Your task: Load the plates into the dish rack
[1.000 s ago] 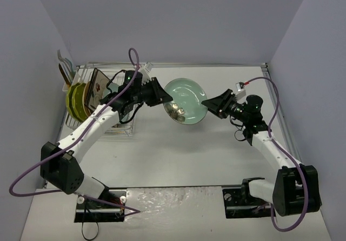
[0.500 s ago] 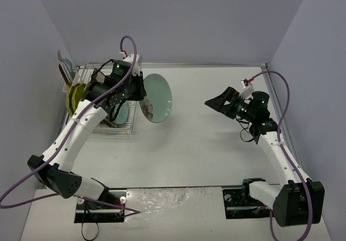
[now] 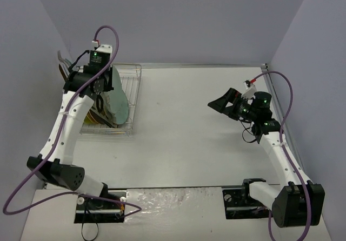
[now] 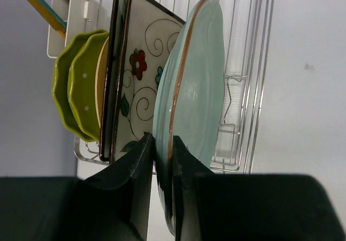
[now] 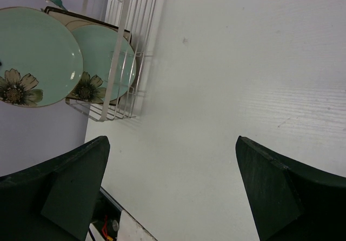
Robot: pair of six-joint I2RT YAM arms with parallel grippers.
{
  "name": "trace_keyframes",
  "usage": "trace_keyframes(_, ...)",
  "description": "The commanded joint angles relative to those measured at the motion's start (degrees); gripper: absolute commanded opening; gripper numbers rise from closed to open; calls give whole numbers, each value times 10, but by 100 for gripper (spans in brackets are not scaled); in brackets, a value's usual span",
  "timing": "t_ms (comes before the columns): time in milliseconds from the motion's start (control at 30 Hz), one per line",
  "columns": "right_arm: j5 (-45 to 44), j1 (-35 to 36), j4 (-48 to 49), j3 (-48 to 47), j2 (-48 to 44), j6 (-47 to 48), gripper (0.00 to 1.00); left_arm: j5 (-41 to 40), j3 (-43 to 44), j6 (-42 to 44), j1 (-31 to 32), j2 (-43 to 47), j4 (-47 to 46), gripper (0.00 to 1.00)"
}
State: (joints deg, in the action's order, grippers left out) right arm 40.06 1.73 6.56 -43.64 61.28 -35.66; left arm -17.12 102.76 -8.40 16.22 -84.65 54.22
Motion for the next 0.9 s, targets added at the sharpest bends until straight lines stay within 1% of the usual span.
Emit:
trace_keyframes(0,2,-11,21,-31,-19,11,100,-25,19,34,-2,-17,-73,0)
trace_keyframes(267,5,-15,17,-27,-25,7,100,-22,-8,37,-9,-60,-105,0)
trace_keyframes(400,5,-34,15,-27,-30,8,100,-15,-37,29,-9,-77,-116,0)
trace_keyframes(533,10,-38,13,-26,-31,7,100,-5,-72,23,-9,-79,-141,0)
trace_keyframes(667,8,-39,10,-29,-39,8,100,10,-112,17,-10,-62,-172,0)
trace_keyframes(733,10,-40,9,-29,-42,6,100,11,-129,14,-10,-58,-180,5)
trace_keyframes(800,14,-41,8,-32,-41,4,100,8,-136,15,-10,-56,-179,6)
trace_keyframes(867,13,-41,9,-33,-45,2,100,3,-146,15,-10,-52,-178,10)
